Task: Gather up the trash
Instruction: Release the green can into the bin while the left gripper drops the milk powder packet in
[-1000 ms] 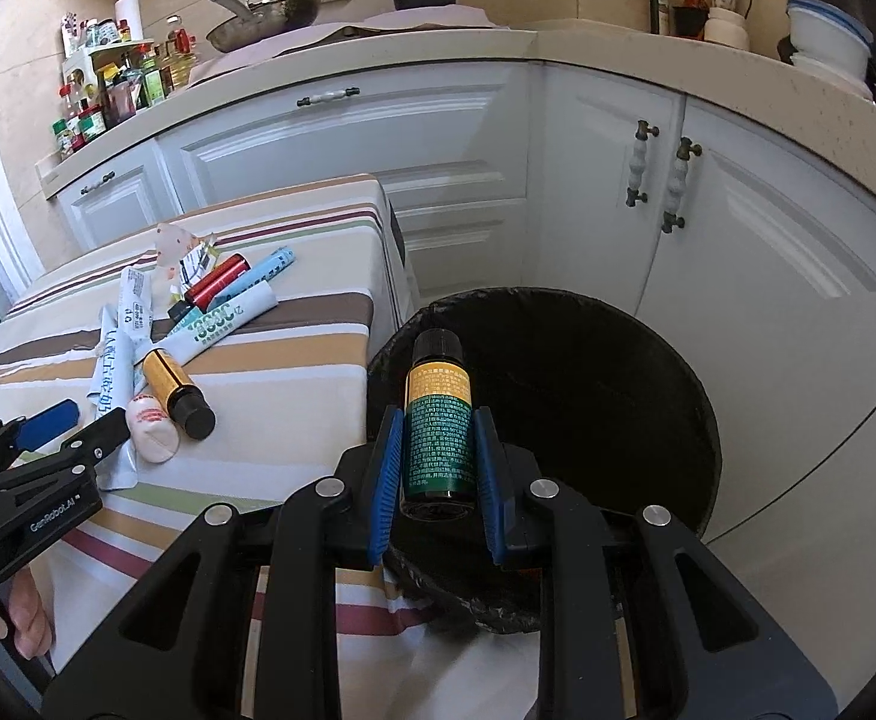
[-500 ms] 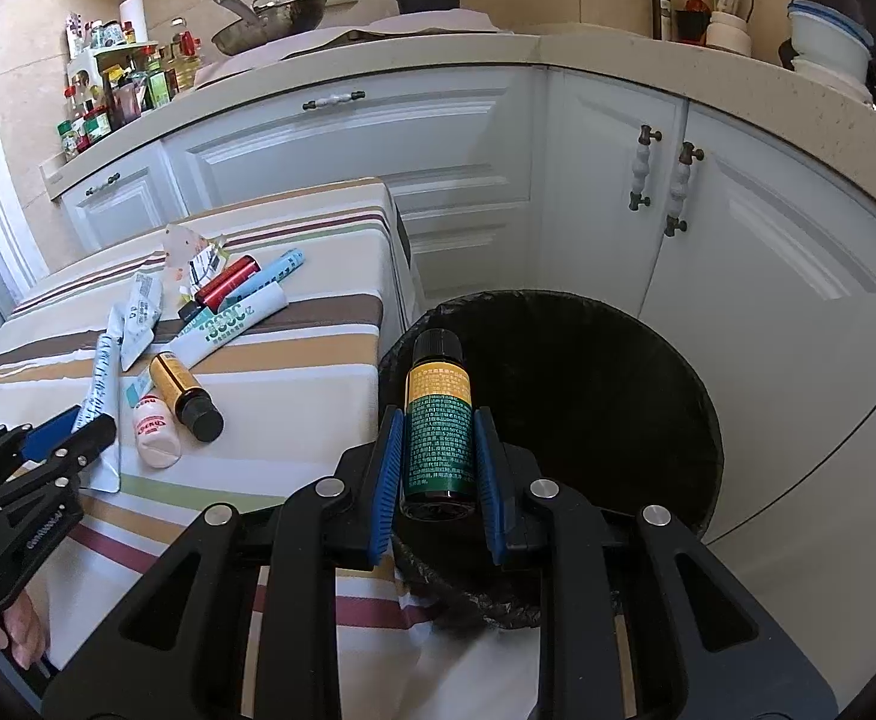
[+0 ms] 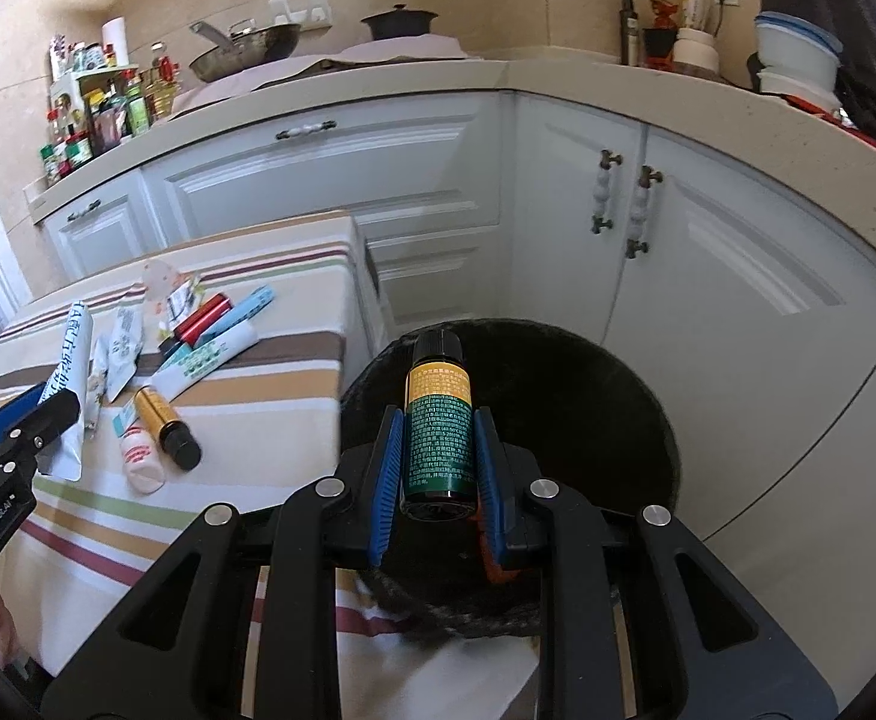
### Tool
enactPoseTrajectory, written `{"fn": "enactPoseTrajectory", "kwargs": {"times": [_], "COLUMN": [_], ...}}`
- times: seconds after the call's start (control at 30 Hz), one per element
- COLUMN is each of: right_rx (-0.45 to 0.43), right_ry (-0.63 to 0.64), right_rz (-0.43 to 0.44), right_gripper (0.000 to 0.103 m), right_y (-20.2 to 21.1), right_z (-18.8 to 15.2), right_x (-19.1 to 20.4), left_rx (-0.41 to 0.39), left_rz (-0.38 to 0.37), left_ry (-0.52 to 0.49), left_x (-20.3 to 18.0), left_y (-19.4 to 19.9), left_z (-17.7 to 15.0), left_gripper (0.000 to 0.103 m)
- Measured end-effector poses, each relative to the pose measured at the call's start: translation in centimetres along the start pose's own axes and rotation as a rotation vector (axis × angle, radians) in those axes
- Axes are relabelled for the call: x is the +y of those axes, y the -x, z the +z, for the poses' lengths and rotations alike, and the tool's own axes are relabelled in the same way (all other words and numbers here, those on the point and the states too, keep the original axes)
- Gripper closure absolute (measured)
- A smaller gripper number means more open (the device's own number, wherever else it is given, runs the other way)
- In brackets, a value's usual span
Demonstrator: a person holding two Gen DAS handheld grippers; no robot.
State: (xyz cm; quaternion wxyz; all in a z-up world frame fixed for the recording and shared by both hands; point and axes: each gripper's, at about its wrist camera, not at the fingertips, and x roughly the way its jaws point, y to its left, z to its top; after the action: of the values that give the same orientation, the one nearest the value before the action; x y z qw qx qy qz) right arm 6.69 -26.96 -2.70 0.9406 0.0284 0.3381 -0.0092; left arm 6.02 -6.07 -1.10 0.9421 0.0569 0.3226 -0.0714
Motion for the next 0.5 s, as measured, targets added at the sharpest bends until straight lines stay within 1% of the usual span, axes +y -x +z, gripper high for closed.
{"fn": "enactPoseTrajectory", "kwargs": {"times": [0.23, 0.5], "right_rx": [-0.024, -0.035], "right_ry": [-0.034, -0.064], "right_rz": [-0.052, -0.089], "right_gripper": [0.08, 0.08], "right_y": [0.2, 0.0], "right_z": [0.8, 1.4], "right_x": [-2.2, -4.2], "left_rx": [-0.051, -0.064], "left_rz": [-0.071, -0.135], "left_ry": [-0.053, -0.112], "left_x": [-3.1, -6.6], "left_y": [-0.4, -1.7], "left_z": [2.1, 3.6], "left_gripper": [0.075, 0.075]}}
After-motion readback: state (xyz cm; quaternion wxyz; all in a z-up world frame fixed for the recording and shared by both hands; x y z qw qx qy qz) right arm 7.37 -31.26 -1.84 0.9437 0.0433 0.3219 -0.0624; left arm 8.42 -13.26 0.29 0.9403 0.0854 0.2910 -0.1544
